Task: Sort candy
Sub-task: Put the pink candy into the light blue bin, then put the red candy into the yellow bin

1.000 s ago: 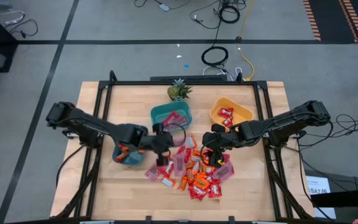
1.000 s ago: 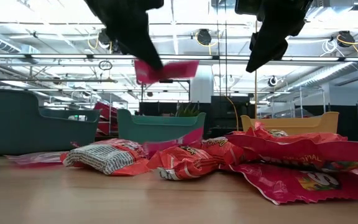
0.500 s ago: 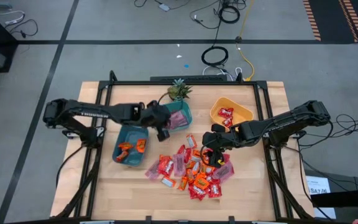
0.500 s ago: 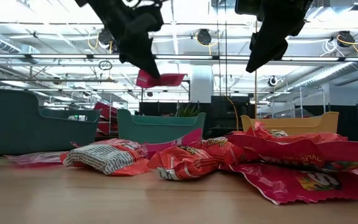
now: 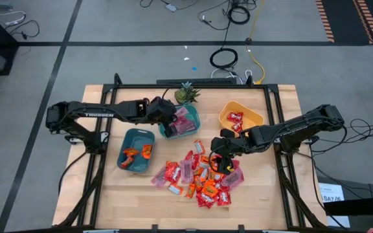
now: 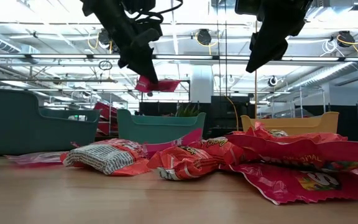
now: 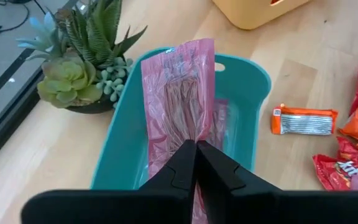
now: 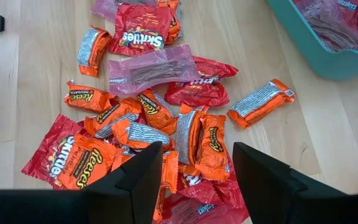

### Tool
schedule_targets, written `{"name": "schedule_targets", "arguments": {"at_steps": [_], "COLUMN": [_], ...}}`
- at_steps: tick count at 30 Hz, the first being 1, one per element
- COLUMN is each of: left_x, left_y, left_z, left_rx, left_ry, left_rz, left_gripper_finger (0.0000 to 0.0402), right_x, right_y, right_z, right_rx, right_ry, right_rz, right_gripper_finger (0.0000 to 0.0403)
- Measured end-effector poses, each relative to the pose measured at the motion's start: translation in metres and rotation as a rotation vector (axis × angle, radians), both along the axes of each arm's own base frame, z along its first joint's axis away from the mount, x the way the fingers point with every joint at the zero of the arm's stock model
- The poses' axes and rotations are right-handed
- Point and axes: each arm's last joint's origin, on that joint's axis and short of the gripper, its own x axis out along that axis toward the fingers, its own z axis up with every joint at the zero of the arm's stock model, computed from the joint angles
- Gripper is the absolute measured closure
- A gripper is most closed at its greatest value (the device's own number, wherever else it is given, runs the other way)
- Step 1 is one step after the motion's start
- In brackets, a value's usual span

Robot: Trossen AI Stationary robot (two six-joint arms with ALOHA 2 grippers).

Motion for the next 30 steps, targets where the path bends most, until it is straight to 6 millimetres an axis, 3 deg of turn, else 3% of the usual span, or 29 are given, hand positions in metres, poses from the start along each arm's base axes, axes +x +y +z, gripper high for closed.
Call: {"name": "schedule_targets", "arguments": {"at_steps": [9, 19, 30], "left_x": [-0.0011, -0.0038, -0.0031], "left_y": [-0.0001, 0.0009, -0.0023], "left_z": [-0.0007, -0.0025, -0.0031], "left_rx": [0.005, -0.010, -0.080], "left_ry": [0.015, 0.041, 0.032], "left_rz": [0.007, 0.033, -0.025], "left_gripper_finger": [0.0371, 0.0293, 0.0290], "right_x": [0.0016, 0.0034, 0.0034], "right_y": [0.0005, 0.0009, 0.0008], "right_z": [0.0012, 0.0026, 0.0026], "right_rx": [0.004, 0.010, 0.009], "right_ry": [-0.020, -0.044, -0.043], "right_rz": [0.002, 0.002, 0.002], "right_gripper_finger": [0.0216, 0.0216, 0.0216]}}
